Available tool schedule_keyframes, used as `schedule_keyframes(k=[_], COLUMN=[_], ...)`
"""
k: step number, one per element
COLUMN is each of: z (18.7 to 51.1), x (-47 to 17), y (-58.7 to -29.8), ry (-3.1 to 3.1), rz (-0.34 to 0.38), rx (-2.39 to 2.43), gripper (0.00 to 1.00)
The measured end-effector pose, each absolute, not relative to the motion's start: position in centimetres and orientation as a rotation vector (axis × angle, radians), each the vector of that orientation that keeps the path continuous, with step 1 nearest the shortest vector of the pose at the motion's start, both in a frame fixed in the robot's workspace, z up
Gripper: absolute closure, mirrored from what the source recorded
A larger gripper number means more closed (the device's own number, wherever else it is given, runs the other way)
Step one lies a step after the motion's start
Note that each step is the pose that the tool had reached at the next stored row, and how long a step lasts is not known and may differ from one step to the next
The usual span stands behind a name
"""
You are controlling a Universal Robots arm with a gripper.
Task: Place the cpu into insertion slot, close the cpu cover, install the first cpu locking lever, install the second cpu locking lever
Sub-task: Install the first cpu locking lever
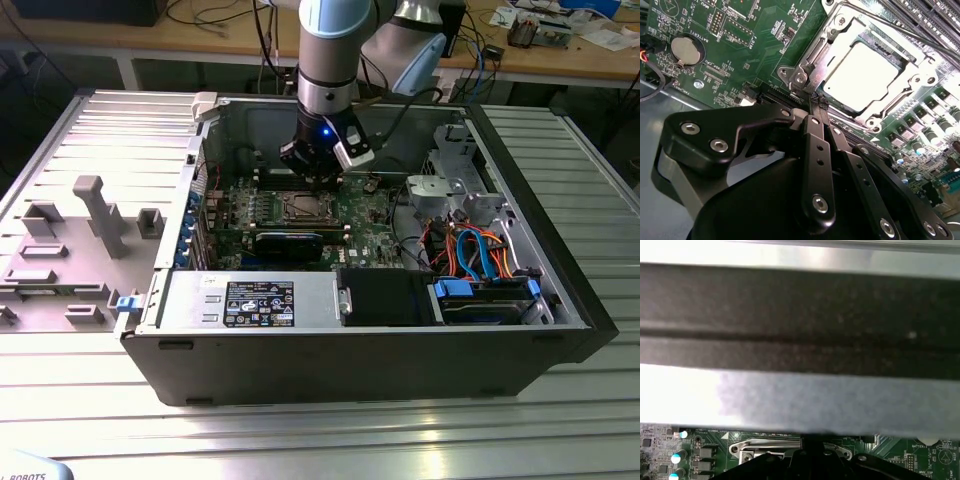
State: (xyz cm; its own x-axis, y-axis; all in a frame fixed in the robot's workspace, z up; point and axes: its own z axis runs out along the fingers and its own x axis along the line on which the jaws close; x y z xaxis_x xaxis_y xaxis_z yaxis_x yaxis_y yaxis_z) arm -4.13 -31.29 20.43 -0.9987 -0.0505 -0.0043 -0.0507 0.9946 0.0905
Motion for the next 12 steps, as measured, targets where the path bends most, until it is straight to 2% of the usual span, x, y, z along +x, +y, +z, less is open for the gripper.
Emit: schedule_keyframes(k=[12], z=[20.01], x=[-3.99], y=[-31.21], ry=[3.136], rz=[0.131], rx=[-0.079], gripper=[0.89])
